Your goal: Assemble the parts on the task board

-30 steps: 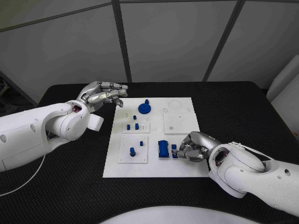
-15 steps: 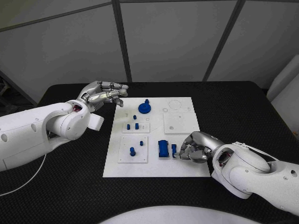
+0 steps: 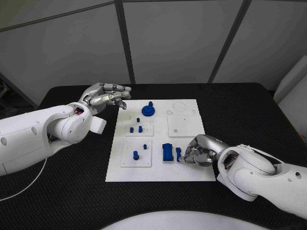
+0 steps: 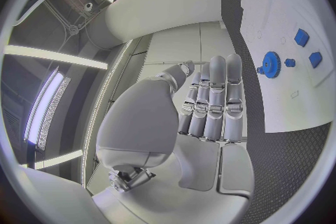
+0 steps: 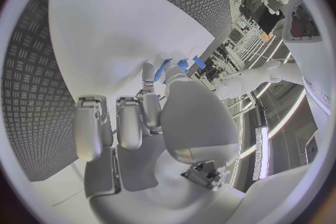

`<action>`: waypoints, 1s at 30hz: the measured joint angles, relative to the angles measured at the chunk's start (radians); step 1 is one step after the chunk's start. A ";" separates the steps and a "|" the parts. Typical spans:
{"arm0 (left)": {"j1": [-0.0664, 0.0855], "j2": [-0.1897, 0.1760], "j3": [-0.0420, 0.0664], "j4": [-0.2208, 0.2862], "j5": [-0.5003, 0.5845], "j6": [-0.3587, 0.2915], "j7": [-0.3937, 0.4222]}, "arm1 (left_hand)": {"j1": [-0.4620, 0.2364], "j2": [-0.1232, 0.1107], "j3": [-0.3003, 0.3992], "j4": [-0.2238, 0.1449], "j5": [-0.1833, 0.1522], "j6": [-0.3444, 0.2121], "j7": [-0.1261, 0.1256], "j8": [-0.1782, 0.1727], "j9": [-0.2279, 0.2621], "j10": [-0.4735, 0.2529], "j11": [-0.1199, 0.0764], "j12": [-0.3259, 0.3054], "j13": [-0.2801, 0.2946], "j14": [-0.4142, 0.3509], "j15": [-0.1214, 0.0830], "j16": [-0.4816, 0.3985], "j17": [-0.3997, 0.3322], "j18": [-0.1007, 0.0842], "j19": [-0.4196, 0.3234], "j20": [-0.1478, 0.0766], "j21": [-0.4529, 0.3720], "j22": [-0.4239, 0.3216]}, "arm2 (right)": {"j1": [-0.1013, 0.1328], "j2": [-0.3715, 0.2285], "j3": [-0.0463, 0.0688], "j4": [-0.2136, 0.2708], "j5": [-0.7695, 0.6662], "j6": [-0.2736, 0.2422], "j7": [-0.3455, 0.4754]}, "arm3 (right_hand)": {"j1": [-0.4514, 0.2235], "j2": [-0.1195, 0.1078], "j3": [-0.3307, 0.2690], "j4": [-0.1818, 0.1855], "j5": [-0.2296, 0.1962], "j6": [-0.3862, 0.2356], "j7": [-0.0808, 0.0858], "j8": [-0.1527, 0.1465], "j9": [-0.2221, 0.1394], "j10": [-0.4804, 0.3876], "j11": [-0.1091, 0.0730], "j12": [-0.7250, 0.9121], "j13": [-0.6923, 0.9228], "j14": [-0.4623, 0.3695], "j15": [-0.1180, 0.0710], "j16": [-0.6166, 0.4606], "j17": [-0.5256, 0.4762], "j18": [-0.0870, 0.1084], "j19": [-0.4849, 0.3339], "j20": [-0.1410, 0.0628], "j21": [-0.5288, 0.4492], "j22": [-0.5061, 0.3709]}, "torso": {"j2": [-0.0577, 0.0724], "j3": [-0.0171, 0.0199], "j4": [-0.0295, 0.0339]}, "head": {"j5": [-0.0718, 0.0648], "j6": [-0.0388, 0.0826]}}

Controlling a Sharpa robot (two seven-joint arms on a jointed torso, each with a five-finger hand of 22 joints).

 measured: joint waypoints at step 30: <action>-0.008 0.008 -0.001 -0.004 0.007 -0.002 0.001 | 0.000 0.000 -0.004 0.001 0.000 0.000 0.000 0.003 0.000 0.000 0.000 0.007 0.002 -0.002 0.002 -0.006 -0.004 0.000 0.000 0.000 -0.008 -0.004 | 0.026 -0.007 0.000 -0.068 0.199 -0.078 0.233 | 0.096 0.023 -0.056 0.009 0.069 -0.102 0.059 -0.095 -0.049 -0.300 0.052 -0.564 -0.349 -0.056 0.034 -0.361 -0.287 0.102 -0.268 0.031 -0.441 -0.106 | -0.011 -0.0039 -0.0005 | -0.005 0.022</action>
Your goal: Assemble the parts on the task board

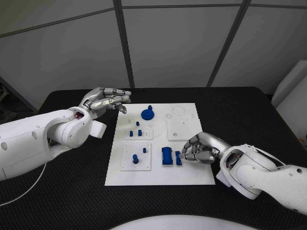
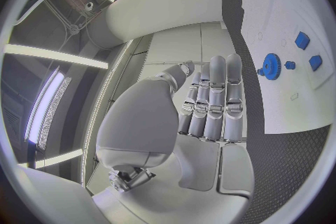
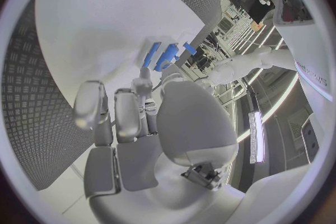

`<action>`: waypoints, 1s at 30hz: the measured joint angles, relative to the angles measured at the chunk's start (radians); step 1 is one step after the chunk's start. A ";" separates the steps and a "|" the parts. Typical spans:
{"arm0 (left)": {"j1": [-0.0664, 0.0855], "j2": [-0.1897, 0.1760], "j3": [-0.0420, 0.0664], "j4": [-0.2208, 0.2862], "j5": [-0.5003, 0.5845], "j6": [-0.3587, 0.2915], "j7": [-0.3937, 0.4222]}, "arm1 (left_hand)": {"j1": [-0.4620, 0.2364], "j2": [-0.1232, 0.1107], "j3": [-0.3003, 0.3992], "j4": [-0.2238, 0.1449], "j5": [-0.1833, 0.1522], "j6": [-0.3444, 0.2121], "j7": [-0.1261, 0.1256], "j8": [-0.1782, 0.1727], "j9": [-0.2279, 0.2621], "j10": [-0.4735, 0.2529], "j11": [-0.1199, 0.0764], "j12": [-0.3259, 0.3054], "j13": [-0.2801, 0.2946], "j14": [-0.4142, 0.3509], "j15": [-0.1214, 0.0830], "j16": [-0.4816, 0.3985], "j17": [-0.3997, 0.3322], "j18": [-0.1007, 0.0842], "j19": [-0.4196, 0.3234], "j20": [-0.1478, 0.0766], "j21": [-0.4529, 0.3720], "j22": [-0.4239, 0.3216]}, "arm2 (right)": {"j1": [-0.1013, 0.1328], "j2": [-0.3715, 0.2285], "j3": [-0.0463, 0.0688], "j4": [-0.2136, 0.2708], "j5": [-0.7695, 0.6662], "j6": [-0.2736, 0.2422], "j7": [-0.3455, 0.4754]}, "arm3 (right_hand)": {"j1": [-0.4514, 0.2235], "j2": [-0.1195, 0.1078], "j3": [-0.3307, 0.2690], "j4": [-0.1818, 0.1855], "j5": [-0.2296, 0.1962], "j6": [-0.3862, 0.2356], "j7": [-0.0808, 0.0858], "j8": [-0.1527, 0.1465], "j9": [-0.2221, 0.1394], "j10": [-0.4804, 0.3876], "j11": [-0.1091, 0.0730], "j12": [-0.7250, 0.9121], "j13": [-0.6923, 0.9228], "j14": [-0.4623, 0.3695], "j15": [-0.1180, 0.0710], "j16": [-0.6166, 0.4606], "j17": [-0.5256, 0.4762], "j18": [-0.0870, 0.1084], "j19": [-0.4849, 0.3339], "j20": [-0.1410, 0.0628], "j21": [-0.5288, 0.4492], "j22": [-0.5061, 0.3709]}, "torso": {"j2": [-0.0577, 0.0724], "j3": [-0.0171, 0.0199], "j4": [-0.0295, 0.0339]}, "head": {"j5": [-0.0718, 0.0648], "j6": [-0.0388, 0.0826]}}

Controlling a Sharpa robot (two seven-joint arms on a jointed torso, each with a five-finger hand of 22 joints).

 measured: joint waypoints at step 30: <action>-0.022 0.192 -0.002 -0.233 0.192 -0.136 0.117 | -0.101 0.061 -0.222 0.041 -0.143 -0.089 -0.072 -0.069 -0.019 -0.152 0.048 -0.260 -0.067 -0.276 0.124 -0.852 -0.328 0.000 -0.683 0.138 -0.485 -0.684 | 0.083 0.304 0.068 -0.607 0.893 0.067 0.590 | 0.027 0.015 0.179 -0.083 -0.142 -0.112 0.050 -0.217 -0.312 -0.181 0.134 -0.682 -0.913 -0.465 0.172 -1.076 -0.898 0.047 -0.410 0.178 -1.041 -0.839 | -0.068 -0.0077 0.0029 | -0.008 0.084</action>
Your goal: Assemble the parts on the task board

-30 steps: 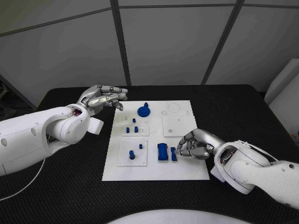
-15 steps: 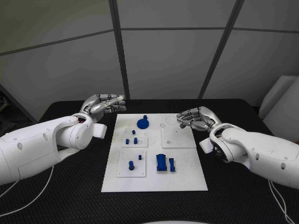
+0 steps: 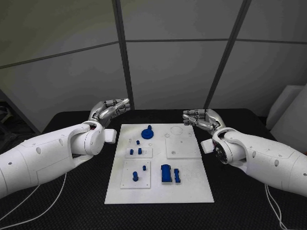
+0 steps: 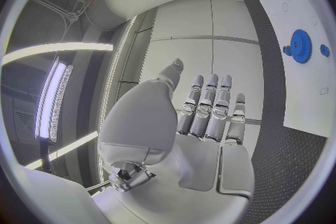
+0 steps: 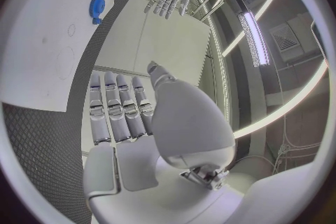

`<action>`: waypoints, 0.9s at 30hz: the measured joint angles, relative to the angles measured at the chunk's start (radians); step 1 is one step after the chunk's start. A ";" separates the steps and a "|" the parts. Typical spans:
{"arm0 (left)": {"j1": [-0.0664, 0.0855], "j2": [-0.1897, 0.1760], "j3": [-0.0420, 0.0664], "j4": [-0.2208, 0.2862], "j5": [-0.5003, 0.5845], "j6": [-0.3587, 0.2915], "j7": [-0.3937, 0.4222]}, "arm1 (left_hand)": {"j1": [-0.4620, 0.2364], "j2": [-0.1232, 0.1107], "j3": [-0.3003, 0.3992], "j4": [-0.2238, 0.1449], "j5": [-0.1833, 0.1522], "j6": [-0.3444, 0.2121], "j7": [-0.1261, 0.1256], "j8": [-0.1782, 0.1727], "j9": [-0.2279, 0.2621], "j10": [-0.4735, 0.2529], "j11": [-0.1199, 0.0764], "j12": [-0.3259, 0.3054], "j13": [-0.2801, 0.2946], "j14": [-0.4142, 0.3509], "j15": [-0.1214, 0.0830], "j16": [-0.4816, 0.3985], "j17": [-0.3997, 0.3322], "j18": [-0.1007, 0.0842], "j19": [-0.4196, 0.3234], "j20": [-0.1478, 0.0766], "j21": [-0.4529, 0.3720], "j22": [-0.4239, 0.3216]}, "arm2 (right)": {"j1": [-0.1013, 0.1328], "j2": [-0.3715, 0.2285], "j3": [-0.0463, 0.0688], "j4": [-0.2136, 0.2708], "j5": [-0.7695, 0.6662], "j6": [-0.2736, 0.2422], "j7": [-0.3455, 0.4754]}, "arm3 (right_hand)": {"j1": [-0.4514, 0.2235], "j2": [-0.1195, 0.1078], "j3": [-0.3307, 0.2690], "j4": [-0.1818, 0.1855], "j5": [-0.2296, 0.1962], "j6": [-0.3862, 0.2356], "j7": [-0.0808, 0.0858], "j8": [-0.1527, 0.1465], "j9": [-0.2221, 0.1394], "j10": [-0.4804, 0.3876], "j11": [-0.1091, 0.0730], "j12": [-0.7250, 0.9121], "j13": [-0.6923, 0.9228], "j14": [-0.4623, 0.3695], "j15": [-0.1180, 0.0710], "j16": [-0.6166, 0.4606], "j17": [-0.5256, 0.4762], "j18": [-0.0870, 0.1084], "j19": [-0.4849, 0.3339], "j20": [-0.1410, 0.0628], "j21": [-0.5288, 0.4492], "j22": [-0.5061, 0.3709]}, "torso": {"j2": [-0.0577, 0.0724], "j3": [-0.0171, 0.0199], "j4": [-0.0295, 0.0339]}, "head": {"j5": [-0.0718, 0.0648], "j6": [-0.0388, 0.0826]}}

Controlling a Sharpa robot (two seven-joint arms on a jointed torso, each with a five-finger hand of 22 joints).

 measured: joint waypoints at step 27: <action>-0.058 -0.029 -0.013 0.311 -0.036 -0.371 0.054 | -0.848 0.056 -0.162 -0.023 -0.104 -0.603 -0.125 -0.043 -0.047 -0.625 -0.158 -0.039 -0.045 -0.565 -0.153 -0.062 -0.046 -0.118 -0.233 -0.211 -0.030 -0.192 | 0.038 -0.146 -0.075 0.409 0.301 -0.342 0.134 | -0.927 0.034 -0.101 -0.156 -0.191 -0.586 -0.147 -0.044 -0.104 -0.639 -0.150 -0.039 -0.045 -0.634 -0.127 -0.042 -0.119 -0.134 -0.526 -0.194 -0.046 -0.244 | -0.019 0.0108 0.0320 | -0.015 0.070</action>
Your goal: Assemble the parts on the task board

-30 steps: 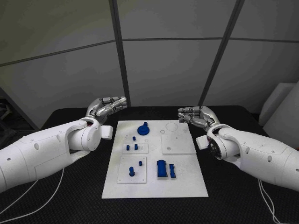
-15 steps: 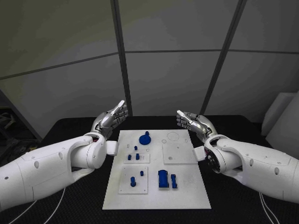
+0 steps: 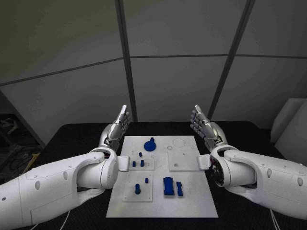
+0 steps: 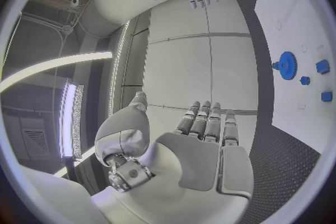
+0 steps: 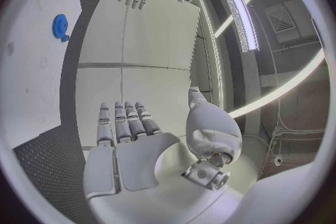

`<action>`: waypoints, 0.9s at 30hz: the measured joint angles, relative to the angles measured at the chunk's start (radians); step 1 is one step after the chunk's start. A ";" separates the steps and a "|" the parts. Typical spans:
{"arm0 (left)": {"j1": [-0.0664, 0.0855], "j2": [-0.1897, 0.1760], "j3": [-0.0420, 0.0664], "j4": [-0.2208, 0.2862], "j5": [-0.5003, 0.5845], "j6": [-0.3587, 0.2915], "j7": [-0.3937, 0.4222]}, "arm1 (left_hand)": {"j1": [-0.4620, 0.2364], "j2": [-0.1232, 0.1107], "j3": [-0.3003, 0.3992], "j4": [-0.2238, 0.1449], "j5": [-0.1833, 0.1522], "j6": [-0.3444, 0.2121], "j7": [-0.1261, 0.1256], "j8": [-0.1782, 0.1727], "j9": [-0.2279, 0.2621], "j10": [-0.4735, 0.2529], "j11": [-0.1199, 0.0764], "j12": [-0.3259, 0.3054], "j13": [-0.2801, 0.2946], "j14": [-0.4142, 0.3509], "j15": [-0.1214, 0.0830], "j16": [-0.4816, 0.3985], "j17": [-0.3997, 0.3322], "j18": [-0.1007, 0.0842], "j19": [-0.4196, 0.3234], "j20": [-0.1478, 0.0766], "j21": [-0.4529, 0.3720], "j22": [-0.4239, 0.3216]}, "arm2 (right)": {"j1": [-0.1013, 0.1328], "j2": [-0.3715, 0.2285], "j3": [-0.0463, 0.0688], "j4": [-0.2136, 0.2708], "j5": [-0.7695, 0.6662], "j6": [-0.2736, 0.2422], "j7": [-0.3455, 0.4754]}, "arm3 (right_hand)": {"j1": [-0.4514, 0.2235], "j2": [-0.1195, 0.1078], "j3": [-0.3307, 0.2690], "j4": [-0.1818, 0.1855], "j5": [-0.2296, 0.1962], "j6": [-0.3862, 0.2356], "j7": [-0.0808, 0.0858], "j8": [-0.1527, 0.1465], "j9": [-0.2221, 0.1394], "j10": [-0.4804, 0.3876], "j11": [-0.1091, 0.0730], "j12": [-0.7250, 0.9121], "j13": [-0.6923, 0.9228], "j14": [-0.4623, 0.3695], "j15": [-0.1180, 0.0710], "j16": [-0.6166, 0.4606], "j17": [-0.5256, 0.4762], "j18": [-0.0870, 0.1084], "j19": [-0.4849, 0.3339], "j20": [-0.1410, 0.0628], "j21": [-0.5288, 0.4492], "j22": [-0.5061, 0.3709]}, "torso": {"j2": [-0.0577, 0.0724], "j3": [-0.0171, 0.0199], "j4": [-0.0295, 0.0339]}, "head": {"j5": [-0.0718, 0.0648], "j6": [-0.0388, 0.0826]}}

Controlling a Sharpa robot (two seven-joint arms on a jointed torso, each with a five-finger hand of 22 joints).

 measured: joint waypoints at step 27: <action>0.000 -0.001 0.000 0.001 -0.008 -0.056 0.013 | -0.344 0.001 -0.011 0.001 -0.004 -0.279 -0.005 0.000 0.000 -0.286 -0.011 0.000 0.000 -0.261 -0.010 0.000 -0.001 0.001 -0.109 -0.060 0.000 -0.040 | 0.000 0.000 0.000 0.001 0.047 -0.049 0.027 | -0.329 -0.001 -0.003 -0.008 -0.036 -0.223 -0.008 0.000 -0.001 -0.225 -0.008 -0.004 0.000 -0.224 -0.002 0.000 -0.003 -0.031 -0.223 -0.052 0.000 -0.117 | 0.000 0.0003 0.0005 | 0.000 0.000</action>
